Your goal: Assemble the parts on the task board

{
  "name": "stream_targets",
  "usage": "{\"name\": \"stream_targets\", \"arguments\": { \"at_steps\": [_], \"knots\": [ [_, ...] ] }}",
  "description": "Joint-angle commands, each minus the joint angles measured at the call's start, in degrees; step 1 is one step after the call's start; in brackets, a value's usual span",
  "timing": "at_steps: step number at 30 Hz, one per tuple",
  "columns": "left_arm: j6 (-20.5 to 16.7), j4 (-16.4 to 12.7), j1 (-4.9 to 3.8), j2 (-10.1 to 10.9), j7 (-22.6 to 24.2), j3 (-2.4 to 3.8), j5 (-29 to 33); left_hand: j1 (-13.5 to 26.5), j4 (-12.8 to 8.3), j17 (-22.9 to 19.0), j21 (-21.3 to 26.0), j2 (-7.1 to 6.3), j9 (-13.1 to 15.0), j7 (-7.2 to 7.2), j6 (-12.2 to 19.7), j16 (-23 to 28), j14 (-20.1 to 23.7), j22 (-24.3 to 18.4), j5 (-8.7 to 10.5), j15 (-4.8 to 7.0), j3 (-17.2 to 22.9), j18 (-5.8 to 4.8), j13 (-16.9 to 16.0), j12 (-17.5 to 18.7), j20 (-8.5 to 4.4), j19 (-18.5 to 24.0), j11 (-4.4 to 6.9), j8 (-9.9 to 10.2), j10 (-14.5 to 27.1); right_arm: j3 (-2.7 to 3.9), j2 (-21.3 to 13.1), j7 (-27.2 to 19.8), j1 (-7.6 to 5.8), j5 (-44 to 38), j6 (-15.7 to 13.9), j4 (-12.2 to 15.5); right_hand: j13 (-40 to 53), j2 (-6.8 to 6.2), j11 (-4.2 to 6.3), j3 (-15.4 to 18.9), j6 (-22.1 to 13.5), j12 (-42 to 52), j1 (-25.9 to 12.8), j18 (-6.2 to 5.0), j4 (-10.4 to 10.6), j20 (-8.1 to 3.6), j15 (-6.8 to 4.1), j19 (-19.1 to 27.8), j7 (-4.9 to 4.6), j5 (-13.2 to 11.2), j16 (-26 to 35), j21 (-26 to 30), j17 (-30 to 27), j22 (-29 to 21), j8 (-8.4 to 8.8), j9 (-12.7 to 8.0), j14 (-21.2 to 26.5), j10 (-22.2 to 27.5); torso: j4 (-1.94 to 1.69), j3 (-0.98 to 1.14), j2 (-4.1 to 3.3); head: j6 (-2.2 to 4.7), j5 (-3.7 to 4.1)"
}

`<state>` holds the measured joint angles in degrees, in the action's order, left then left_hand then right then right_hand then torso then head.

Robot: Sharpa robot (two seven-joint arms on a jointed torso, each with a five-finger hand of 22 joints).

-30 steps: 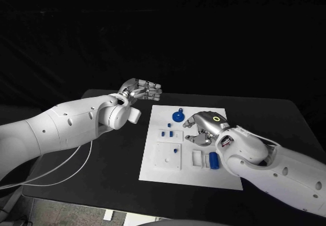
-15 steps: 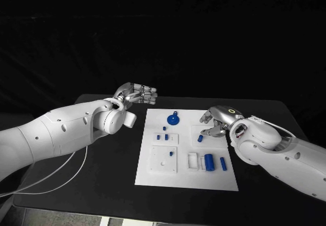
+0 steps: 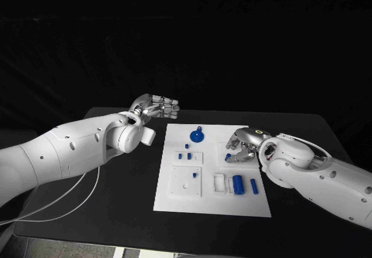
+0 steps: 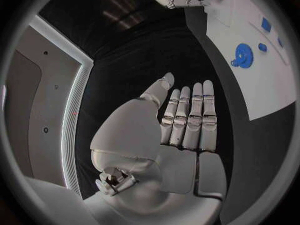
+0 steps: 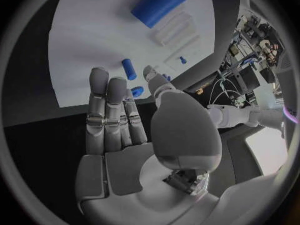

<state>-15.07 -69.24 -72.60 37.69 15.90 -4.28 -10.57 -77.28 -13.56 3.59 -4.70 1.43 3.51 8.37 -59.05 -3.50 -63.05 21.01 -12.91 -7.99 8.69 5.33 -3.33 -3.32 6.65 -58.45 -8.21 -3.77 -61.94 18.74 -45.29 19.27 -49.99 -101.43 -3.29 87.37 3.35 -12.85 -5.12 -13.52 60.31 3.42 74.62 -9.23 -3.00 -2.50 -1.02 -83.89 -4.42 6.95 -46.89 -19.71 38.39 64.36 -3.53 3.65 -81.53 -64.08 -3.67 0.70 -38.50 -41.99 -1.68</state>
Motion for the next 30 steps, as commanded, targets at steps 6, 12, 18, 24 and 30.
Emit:
{"name": "stream_targets", "arguments": {
  "at_steps": [6, 12, 18, 24, 30],
  "knots": [
    [-0.64, 0.1, -0.06, -0.03, -0.53, 0.05, 0.4, 0.02, 0.13, -0.02, 0.14, 0.77, 0.02, 0.16, -0.11, 0.02, 0.23, 0.24, 0.13, 0.12, 0.07, 0.57, 0.05, -0.05, 0.06, 0.33, -0.02, -0.12, 0.18, -0.09, 0.89, -0.87, 0.32, 0.45, 2.74, -0.59, 0.03, 1.79, 0.87, -4.52, 1.46, -0.04, 0.99, -0.12, -1.33, -0.14, -0.59, -2.3, 0.05, -2.51, -0.21, -1.0, -0.1, 0.56, -0.03, -0.06, 0.09, -2.96, -0.02, -0.03, 0.06, -0.18, -0.25],
    [-0.99, 0.1, -0.06, -0.01, -0.81, 0.05, 0.33, 0.06, 0.26, -0.03, -0.05, 0.64, 0.02, 0.2, -0.06, 0.03, 0.37, 0.89, 0.02, 0.07, 0.3, 0.56, 0.05, -0.03, 0.05, 0.58, -0.11, -0.07, 0.43, -0.14, 1.43, -0.64, 0.39, -1.5, 1.92, -0.73, 0.04, 0.78, 1.89, -19.38, 6.34, -0.05, -1.78, 0.97, -3.76, -1.02, -1.48, -2.33, -1.13, -3.85, -0.26, -3.01, 0.14, 1.71, -0.01, -0.02, -0.47, -7.21, 0.09, 0.07, -0.01, -0.18, -0.35],
    [-1.06, 0.03, -0.06, 0.0, -0.84, 0.05, 0.31, 0.06, 0.26, -0.03, -0.05, 0.64, 0.02, 0.2, -0.06, 0.03, 0.37, 0.89, 0.02, 0.07, 0.3, 0.56, 0.05, -0.03, 0.05, 0.58, -0.11, -0.07, 0.43, -0.3, 1.99, -0.6, 0.42, -2.67, 1.27, -1.05, 0.07, 1.66, 2.4, -21.53, 7.97, -0.01, -2.07, 1.23, -4.94, -1.26, -1.55, -2.33, -0.97, -4.07, -0.18, -3.75, 0.38, 2.24, -0.16, 0.06, -0.67, -8.96, -0.05, 0.04, -0.03, -0.41, -0.36],
    [-1.09, -0.01, -0.07, 0.11, -0.86, 0.04, 0.3, -0.01, 0.36, -0.02, -0.01, 0.53, 0.02, 0.19, -0.08, 0.02, 0.47, 1.09, 0.11, 0.02, 0.32, 0.62, 0.05, -0.05, 0.13, 0.68, -0.13, -0.1, 0.57, -0.44, 2.24, -0.4, 0.43, -3.63, 0.83, -1.42, 0.08, 2.74, 2.65, -22.0, 8.77, -0.03, -1.54, 1.42, -5.82, -1.54, -1.8, -2.3, -0.89, -4.03, -0.1, -4.06, 0.62, 2.59, -0.09, 0.05, -0.71, -9.83, -0.03, 0.04, -0.05, -0.66, -0.38],
    [-1.05, -0.05, -0.07, 0.19, -0.89, 0.04, 0.31, 0.18, 0.57, -0.02, 0.04, 0.48, 0.02, 0.19, -0.04, 0.02, 0.5, 1.13, 0.05, -0.01, 0.25, 0.62, 0.04, -0.05, 0.19, 0.7, -0.15, -0.09, 0.59, -0.53, 2.45, -0.28, 0.44, -4.16, 0.71, -2.0, 0.09, 3.04, 2.72, -23.05, 9.17, -0.03, -1.82, 1.4, -6.77, -1.64, -1.91, -2.29, -0.85, -3.76, -0.05, -4.43, 0.81, 3.03, -0.08, 0.05, -0.75, -10.12, 0.06, 0.05, -0.06, -0.84, -0.48]
  ]
}}
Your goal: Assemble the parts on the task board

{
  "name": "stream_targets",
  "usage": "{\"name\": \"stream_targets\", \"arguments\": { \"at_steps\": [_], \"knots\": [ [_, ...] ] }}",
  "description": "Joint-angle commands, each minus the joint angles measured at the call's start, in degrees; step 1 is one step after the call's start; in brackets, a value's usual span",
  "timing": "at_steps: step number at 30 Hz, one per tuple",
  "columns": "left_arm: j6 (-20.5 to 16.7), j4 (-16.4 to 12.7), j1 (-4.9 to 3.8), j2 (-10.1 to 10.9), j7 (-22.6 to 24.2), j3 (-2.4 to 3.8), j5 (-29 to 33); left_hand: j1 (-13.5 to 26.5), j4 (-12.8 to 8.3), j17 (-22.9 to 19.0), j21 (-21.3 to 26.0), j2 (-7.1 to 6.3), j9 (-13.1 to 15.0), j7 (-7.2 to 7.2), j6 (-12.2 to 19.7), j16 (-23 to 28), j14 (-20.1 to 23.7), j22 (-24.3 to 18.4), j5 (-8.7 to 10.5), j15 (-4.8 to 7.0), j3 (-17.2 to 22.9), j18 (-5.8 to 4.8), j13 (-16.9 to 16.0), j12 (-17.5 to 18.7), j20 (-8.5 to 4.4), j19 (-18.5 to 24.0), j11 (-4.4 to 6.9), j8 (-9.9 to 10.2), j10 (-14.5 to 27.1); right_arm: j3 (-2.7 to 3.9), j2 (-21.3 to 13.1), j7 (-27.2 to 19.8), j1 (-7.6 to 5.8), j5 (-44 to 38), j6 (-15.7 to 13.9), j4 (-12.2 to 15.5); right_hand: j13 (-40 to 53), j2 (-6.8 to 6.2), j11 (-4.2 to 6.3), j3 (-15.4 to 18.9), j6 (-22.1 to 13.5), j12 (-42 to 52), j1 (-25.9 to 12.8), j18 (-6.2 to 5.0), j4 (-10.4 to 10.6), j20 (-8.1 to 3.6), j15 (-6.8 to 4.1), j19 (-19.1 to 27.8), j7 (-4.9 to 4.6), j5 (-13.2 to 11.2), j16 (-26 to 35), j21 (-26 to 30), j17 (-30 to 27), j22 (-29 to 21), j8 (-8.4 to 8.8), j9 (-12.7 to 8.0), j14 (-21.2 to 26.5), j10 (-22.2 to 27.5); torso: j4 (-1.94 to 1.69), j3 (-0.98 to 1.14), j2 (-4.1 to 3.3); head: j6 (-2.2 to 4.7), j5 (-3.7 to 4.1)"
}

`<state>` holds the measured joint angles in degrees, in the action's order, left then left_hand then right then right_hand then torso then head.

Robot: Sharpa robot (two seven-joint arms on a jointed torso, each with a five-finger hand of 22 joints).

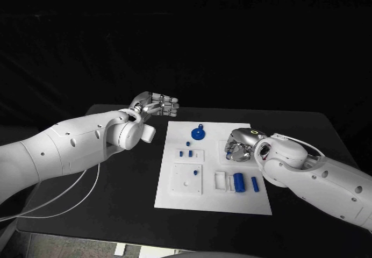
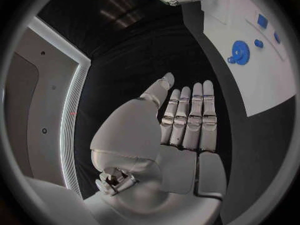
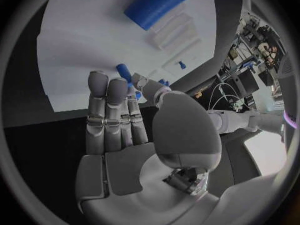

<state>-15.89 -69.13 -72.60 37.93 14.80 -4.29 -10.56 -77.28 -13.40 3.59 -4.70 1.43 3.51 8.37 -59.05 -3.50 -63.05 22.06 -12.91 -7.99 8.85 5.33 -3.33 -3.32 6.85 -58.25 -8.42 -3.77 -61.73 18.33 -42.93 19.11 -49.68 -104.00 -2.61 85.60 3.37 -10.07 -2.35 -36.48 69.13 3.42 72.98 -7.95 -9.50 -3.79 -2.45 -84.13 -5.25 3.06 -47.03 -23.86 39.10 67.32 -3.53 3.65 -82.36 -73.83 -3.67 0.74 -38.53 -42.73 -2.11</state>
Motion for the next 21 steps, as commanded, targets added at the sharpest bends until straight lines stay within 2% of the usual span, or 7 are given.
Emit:
{"name": "stream_targets", "arguments": {
  "at_steps": [1, 5, 13, 21],
  "knots": [
    [-0.24, -0.16, -0.07, -0.05, 0.21, 0.05, 0.3, 0.18, 0.41, -0.02, 0.04, 0.48, 0.02, 0.19, -0.04, 0.02, 0.5, 0.09, 0.05, -0.01, 0.09, 0.62, 0.04, -0.05, -0.02, 0.49, 0.06, -0.09, 0.38, -0.16, 0.15, -0.07, 0.13, -1.67, 0.05, -0.35, 0.07, 0.26, -0.05, -0.1, 0.35, -0.02, -0.17, 0.12, -0.29, -0.35, -0.48, -2.04, -0.03, 0.14, 0.09, -0.28, 0.1, 0.07, -0.08, 0.05, 0.08, -0.37, 0.06, 0.02, -0.02, -0.09, -0.05],
    [-0.19, -0.16, -0.07, -0.06, 0.19, 0.05, 0.31, 0.18, 0.41, -0.02, 0.04, 0.48, 0.02, 0.19, -0.04, 0.02, 0.5, 0.09, 0.05, -0.01, 0.09, 0.62, 0.04, -0.05, -0.02, 0.49, 0.06, -0.09, 0.38, -0.62, 0.35, 0.05, 0.13, -2.18, 0.28, -0.78, 0.07, 0.06, -0.07, -0.13, 0.41, -0.03, -0.21, 0.1, -0.56, -0.35, -0.47, -2.01, -0.01, 0.27, 0.12, -0.32, 0.14, 0.16, -0.09, 0.05, 0.1, -0.33, 0.03, -0.03, 0.06, -0.28, -0.06],
    [-0.12, -0.15, -0.07, -0.02, 0.11, 0.05, 0.32, 0.18, 0.41, -0.02, 0.04, 0.48, 0.02, 0.19, -0.04, 0.02, 0.5, 0.09, 0.05, -0.01, 0.09, 0.62, 0.04, -0.05, -0.02, 0.49, 0.06, -0.09, 0.38, -1.61, 0.73, 0.19, 0.13, -2.96, 0.87, -1.44, 0.07, -0.03, -0.13, -0.71, 0.4, -0.02, 0.1, -0.01, -1.44, -0.32, -0.44, -1.95, -0.09, 0.67, 0.13, -0.49, 0.3, 0.57, -0.08, 0.05, 0.13, -0.44, 0.02, 0.0, 0.03, -0.43, -0.1],
    [-0.12, -0.14, -0.07, 0.0, 0.08, 0.05, 0.33, 0.17, 0.69, -0.02, 0.24, 0.42, 0.02, 0.2, 0.01, 0.02, 0.56, 0.01, 0.03, -0.04, 0.11, 0.67, 0.04, -0.05, 0.05, 0.41, 0.03, -0.11, 0.48, -1.99, 0.86, 0.24, 0.13, -3.31, 0.66, -1.62, 0.09, 0.28, 0.02, -0.94, 0.86, 0.0, 0.35, -0.03, -2.02, -0.37, -0.55, -1.9, 0.0, 0.95, 0.14, -0.68, 0.42, 0.99, -0.13, 0.08, 0.19, -1.09, 0.1, -0.02, 0.02, -0.54, -0.08]
  ]
}}
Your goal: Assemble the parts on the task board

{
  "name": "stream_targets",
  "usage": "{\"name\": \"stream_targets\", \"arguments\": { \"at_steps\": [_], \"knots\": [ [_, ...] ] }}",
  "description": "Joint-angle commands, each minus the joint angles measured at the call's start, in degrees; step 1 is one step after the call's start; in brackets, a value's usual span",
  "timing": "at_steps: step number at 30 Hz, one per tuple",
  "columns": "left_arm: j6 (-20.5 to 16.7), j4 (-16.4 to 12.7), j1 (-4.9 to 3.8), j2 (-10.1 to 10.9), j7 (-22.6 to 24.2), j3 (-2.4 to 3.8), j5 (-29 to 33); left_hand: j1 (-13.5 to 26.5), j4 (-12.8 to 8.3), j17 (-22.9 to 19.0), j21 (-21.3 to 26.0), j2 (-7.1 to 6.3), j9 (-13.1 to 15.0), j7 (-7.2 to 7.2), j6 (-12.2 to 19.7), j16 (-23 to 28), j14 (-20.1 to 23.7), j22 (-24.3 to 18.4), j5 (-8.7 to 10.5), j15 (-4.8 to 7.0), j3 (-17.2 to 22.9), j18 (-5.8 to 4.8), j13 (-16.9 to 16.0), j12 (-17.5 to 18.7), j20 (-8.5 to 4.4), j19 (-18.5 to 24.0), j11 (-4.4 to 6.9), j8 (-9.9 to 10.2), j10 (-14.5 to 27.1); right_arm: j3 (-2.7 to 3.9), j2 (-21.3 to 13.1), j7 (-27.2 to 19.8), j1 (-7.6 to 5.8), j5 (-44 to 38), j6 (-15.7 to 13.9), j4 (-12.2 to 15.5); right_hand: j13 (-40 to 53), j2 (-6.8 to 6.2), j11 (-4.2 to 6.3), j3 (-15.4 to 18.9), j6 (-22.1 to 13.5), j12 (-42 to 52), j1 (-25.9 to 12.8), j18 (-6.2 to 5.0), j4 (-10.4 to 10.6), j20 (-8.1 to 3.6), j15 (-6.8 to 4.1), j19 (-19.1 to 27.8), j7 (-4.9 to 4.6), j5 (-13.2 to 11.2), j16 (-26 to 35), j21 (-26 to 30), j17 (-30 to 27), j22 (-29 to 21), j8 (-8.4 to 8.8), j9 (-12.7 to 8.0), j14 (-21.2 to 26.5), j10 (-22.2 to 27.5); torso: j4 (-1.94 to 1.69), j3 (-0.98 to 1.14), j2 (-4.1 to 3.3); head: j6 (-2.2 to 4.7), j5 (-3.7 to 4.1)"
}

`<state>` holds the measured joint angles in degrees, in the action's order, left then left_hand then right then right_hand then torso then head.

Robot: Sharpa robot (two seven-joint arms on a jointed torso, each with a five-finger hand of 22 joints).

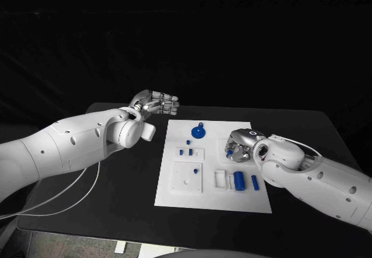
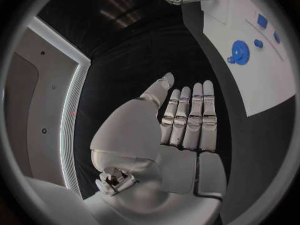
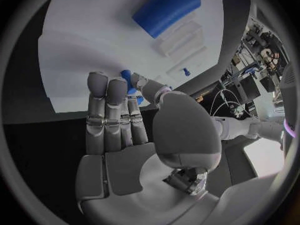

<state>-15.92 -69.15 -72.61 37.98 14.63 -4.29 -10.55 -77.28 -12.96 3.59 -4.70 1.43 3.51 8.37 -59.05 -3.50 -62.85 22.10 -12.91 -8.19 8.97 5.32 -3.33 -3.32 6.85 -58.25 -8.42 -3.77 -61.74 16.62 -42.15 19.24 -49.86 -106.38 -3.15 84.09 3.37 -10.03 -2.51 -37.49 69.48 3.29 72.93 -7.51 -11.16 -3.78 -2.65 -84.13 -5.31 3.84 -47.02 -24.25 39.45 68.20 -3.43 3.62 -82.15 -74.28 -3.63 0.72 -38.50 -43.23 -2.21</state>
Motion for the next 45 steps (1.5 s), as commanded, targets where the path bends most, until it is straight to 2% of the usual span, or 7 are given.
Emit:
{"name": "stream_targets", "arguments": {
  "at_steps": [1, 6, 16, 25, 32, 36, 45],
  "knots": [
    [-0.1, -0.13, -0.06, -0.05, 0.25, 0.05, 0.33, 0.17, 0.25, -0.02, 0.24, 0.42, 0.03, 0.2, 0.02, 0.02, 0.36, -0.03, 0.03, 0.16, -0.01, 0.68, 0.04, -0.05, 0.05, 0.41, 0.03, -0.11, 0.49, -0.3, 0.08, 0.14, 0.32, -1.02, 0.89, -0.1, 0.12, 0.45, 0.33, 0.12, 0.89, 0.17, 0.46, -0.45, -0.4, -0.43, -0.41, -1.9, 0.16, 0.12, 0.13, -0.32, 0.09, 0.18, -0.28, 0.15, -0.04, -1.07, 0.04, -0.01, -0.02, -0.05, 0.03],
    [-0.13, -0.12, -0.06, -0.04, 0.26, 0.05, 0.33, 0.17, 0.25, -0.02, 0.24, 0.42, 0.03, 0.2, 0.02, 0.02, 0.36, -0.03, 0.03, 0.16, -0.01, 0.68, 0.04, -0.05, 0.05, 0.41, 0.03, -0.11, 0.49, -0.36, 0.13, 0.28, 0.36, -1.55, -2.82, 0.13, 0.24, 1.86, 1.17, -0.44, 3.49, 0.18, 0.97, -0.27, -0.98, -0.91, -0.93, -2.04, 0.79, -0.42, 0.2, -1.14, 0.17, 0.84, -0.3, 0.39, -0.27, -3.9, 0.04, 0.03, 0.02, -0.04, 0.02],
    [-0.06, 0.0, -0.06, -0.02, 0.26, 0.05, 0.34, -0.2, 0.18, -0.02, 0.3, 0.29, 0.03, 0.19, -0.03, 0.01, 0.34, -0.06, 0.01, 0.19, 0.15, 0.72, 0.05, -0.05, 0.0, 0.34, 0.05, -0.13, 0.49, 0.15, -0.56, -0.01, 0.42, -1.72, -8.02, 2.03, 0.26, 1.98, 1.6, -1.72, 4.85, 0.18, 0.34, 0.0, -1.51, -1.51, -1.47, -2.18, 1.21, -0.77, 0.29, -1.94, 0.4, 1.51, -0.26, 0.45, -0.46, -5.28, 0.11, 0.02, 0.04, 0.23, 0.04],
    [0.35, 0.26, -0.06, -0.2, -0.02, 0.05, 0.34, -0.49, -0.14, -0.02, 0.24, 0.12, 0.02, 0.21, 0.0, 0.01, 0.34, 0.08, 0.02, 0.2, 0.22, 0.73, 0.05, -0.05, -0.04, 0.38, 0.05, -0.09, 0.48, 2.56, -2.19, -0.51, 0.14, 0.35, -6.1, 6.14, 0.22, 2.24, 1.7, -0.89, 5.09, 0.16, 0.38, 0.2, -1.48, -1.69, -1.56, -2.11, 1.27, -0.98, 0.55, -1.53, 0.53, 1.53, -0.23, 0.36, -0.52, -5.31, 0.16, 0.02, 0.03, 0.43, -0.02],
    [0.56, 0.38, -0.06, -0.54, -0.26, 0.05, 0.34, -0.55, -0.22, -0.03, 0.18, 0.1, 0.03, 0.25, 0.01, 0.02, 0.39, 0.17, -0.02, 0.18, 0.22, 0.74, 0.05, -0.05, -0.05, 0.36, 0.02, -0.1, 0.5, 3.2, -2.03, -1.1, -0.27, 2.67, -3.57, 9.11, 0.21, 2.54, 1.7, -0.26, 5.11, 0.16, 0.56, 0.23, -1.66, -1.73, -1.58, -2.11, 1.26, -1.01, 0.74, -1.26, 0.65, 1.47, -0.23, 0.33, -0.53, -5.28, 0.05, -0.18, 0.02, 0.47, -0.75],
    [0.6, 0.54, -0.06, -0.78, -0.33, 0.05, 0.34, -0.55, -0.22, -0.03, 0.18, 0.1, 0.03, 0.25, 0.01, 0.02, 0.39, 0.17, -0.02, 0.18, 0.22, 0.74, 0.05, -0.05, -0.05, 0.36, 0.02, -0.1, 0.5, 2.31, -0.83, -1.45, -0.32, 3.29, -2.95, 10.06, 0.22, 2.81, 1.67, 0.1, 5.05, 0.16, 0.58, 0.22, -1.81, -1.69, -1.55, -2.11, 1.23, -0.97, 0.85, -1.14, 0.75, 1.52, -0.23, 0.33, -0.53, -5.21, 0.03, -0.1, 0.04, 0.31, -1.46],
    [0.62, 1.08, -0.06, -1.61, -0.29, 0.04, 0.34, -0.45, -0.38, -0.03, 0.02, 0.27, 0.03, 0.25, 0.0, 0.03, 0.39, 0.89, -0.05, 0.19, 0.19, 0.75, 0.05, -0.05, -0.05, 0.57, 0.04, -0.11, 0.47, -2.37, 2.6, -2.0, -0.33, 0.33, -3.38, 11.07, 0.22, 2.93, 1.66, 0.08, 5.04, 0.16, 0.6, 0.17, -1.99, -1.68, -1.54, -2.12, 1.24, -0.95, 0.89, -0.99, 0.79, 1.53, -0.23, 0.34, -0.54, -5.22, -0.04, -0.13, 0.02, -0.15, -2.96]
  ]
}}
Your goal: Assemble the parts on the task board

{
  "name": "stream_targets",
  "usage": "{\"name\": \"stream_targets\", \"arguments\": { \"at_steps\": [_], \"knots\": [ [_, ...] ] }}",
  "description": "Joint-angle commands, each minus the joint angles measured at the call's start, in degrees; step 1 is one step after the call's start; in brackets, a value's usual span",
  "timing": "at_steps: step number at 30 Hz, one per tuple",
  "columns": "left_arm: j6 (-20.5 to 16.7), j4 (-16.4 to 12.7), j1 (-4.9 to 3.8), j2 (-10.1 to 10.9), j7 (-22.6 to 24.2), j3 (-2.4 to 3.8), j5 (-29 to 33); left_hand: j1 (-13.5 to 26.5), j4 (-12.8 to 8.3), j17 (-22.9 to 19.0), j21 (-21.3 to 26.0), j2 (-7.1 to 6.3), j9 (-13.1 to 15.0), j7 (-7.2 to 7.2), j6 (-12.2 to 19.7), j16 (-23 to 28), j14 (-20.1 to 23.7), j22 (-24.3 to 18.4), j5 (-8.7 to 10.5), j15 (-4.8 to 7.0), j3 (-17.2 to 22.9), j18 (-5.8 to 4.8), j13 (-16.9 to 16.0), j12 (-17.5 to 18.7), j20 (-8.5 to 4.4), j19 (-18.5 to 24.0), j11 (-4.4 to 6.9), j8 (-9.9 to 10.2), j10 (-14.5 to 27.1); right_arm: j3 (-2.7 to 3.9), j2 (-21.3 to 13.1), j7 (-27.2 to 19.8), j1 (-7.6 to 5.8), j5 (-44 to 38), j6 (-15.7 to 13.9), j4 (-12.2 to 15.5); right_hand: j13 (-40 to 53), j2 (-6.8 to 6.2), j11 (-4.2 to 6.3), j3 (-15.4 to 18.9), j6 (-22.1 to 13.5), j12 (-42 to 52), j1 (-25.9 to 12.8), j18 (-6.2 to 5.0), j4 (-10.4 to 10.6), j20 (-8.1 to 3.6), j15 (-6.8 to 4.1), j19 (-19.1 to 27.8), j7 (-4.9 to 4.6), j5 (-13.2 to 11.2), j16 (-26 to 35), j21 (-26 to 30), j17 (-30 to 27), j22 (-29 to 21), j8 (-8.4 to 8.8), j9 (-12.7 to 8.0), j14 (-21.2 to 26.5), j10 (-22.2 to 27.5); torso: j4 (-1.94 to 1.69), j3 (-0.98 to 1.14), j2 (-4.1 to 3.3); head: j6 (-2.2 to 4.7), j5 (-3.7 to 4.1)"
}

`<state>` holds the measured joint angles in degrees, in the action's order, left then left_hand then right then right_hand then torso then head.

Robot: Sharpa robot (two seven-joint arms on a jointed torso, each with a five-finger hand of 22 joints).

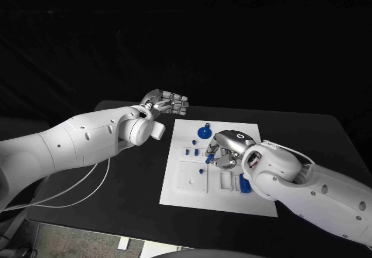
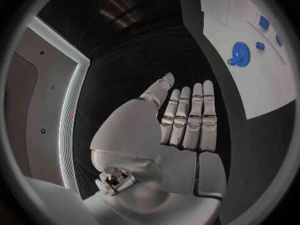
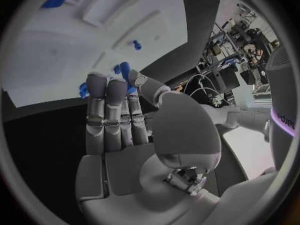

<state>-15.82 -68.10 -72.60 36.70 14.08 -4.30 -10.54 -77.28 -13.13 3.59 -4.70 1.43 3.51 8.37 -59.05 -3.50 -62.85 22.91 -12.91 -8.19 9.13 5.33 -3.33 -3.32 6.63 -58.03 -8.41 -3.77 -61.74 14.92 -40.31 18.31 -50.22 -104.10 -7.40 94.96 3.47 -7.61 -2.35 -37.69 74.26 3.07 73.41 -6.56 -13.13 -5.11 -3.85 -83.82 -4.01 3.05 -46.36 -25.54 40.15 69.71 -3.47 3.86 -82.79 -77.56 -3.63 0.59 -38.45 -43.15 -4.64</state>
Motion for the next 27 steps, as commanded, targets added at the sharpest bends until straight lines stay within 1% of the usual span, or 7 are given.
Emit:
{"name": "stream_targets", "arguments": {
  "at_steps": [1, 3, 5, 10, 15, 23, 27],
  "knots": [
    [0.53, 0.06, -0.07, -0.44, 0.27, 0.05, 0.33, -0.45, -0.21, -0.03, 0.01, 0.27, 0.03, 0.25, 0.0, 0.03, 0.39, 0.08, -0.05, 0.19, 0.03, 0.74, 0.05, -0.05, 0.17, 0.36, 0.04, -0.11, 0.47, -1.23, 1.22, -1.14, 0.03, -2.49, 0.73, 0.17, 0.12, 0.51, 1.49, 0.28, 0.25, 0.38, 0.12, -0.78, -0.02, -0.35, -0.35, -2.44, -0.06, -0.16, 0.23, 0.3, 0.1, 0.02, -0.19, 0.11, 0.1, -1.93, -0.05, -0.03, -0.03, -0.37, -0.62],
    [0.58, 0.13, -0.06, -0.66, 0.29, 0.05, 0.34, -0.45, -0.21, -0.03, 0.01, 0.27, 0.03, 0.25, 0.0, 0.03, 0.39, 0.08, -0.05, 0.19, 0.03, 0.74, 0.05, -0.05, 0.17, 0.36, 0.04, -0.11, 0.47, -2.17, 2.0, -1.24, 0.05, -3.39, 0.49, 0.09, 0.12, 0.46, 1.49, 0.25, 0.28, 0.38, 0.11, -0.79, -0.12, -0.33, -0.34, -2.45, -0.05, -0.15, 0.24, 0.34, 0.11, 0.03, -0.19, 0.11, 0.1, -1.95, -0.08, 0.02, -0.06, -0.38, -0.5],
    [0.63, 0.22, -0.06, -0.85, 0.29, 0.05, 0.34, -0.45, -0.21, -0.03, 0.01, 0.27, 0.03, 0.25, 0.0, 0.03, 0.39, 0.08, -0.05, 0.19, 0.03, 0.74, 0.05, -0.05, 0.17, 0.36, 0.04, -0.11, 0.47, -2.94, 2.64, -1.31, 0.07, -4.14, 0.24, -0.01, 0.12, 0.47, 1.48, 0.23, 0.29, 0.37, 0.11, -0.8, -0.13, -0.33, -0.33, -2.43, -0.06, -0.12, 0.25, 0.43, 0.11, 0.0, -0.19, 0.11, 0.11, -1.94, -0.12, -0.02, -0.04, -0.38, -0.5],
    [0.76, 0.4, -0.06, -1.35, 0.2, 0.04, 0.35, -0.33, -0.2, -0.03, -0.06, 0.37, 0.02, 0.25, 0.03, 0.02, 0.35, 0.45, -0.02, 0.21, 0.02, 0.8, 0.05, -0.05, 0.13, 0.31, 0.03, -0.1, 0.49, -4.72, 4.13, -1.46, 0.1, -5.75, -0.47, -0.04, 0.12, 0.52, 1.46, 0.15, 0.25, 0.38, 0.08, -0.84, -0.23, -0.31, -0.33, -2.43, -0.07, -0.17, 0.3, 0.48, 0.11, 0.02, -0.18, 0.1, 0.09, -1.87, -0.08, 0.05, -0.05, -0.45, -0.89],
    [0.85, 0.45, -0.06, -1.57, 0.14, 0.03, 0.35, -0.39, -0.23, -0.02, -0.21, 0.43, 0.02, 0.24, 0.04, 0.0, 0.28, 0.87, -0.03, 0.23, -0.05, 0.89, 0.05, -0.05, 0.12, 0.28, 0.04, -0.11, 0.49, -5.75, 4.84, -1.49, 0.11, -6.71, -0.81, -0.15, 0.12, 0.53, 1.46, 0.16, 0.26, 0.38, 0.09, -0.84, -0.33, -0.33, -0.34, -2.46, -0.06, -0.18, 0.31, 0.44, 0.13, 0.05, -0.19, 0.1, 0.07, -1.89, -0.04, 0.11, -0.07, -0.46, -1.44],
    [0.96, 0.43, -0.06, -1.63, 0.07, 0.03, 0.35, -0.39, -0.23, -0.02, -0.21, 0.43, 0.02, 0.24, 0.04, 0.0, 0.28, 0.87, -0.03, 0.23, -0.05, 0.89, 0.05, -0.05, 0.12, 0.28, 0.04, -0.11, 0.49, -7.36, 5.71, -1.43, 0.12, -7.68, -0.68, -1.16, 0.12, 0.55, 1.46, 0.18, 0.27, 0.38, 0.06, -0.85, -0.37, -0.33, -0.33, -2.47, -0.07, -0.17, 0.32, 0.42, 0.14, 0.06, -0.19, 0.1, 0.05, -1.9, -0.1, 0.13, -0.11, -0.73, -1.8],
    [1.01, 0.42, -0.06, -1.66, 0.05, 0.02, 0.35, -0.39, -0.23, -0.02, -0.21, 0.43, 0.02, 0.24, 0.04, 0.0, 0.28, 0.87, -0.03, 0.23, -0.05, 0.89, 0.05, -0.05, 0.12, 0.28, 0.04, -0.11, 0.49, -7.87, 6.08, -1.41, 0.13, -8.06, -0.6, -1.67, 0.12, 0.59, 1.46, 0.18, 0.3, 0.37, 0.03, -0.86, -0.54, -0.33, -0.34, -2.48, -0.05, -0.16, 0.33, 0.29, 0.2, 0.17, -0.19, 0.1, 0.04, -1.91, -0.12, 0.1, -0.09, -0.73, -1.89]
  ]
}}
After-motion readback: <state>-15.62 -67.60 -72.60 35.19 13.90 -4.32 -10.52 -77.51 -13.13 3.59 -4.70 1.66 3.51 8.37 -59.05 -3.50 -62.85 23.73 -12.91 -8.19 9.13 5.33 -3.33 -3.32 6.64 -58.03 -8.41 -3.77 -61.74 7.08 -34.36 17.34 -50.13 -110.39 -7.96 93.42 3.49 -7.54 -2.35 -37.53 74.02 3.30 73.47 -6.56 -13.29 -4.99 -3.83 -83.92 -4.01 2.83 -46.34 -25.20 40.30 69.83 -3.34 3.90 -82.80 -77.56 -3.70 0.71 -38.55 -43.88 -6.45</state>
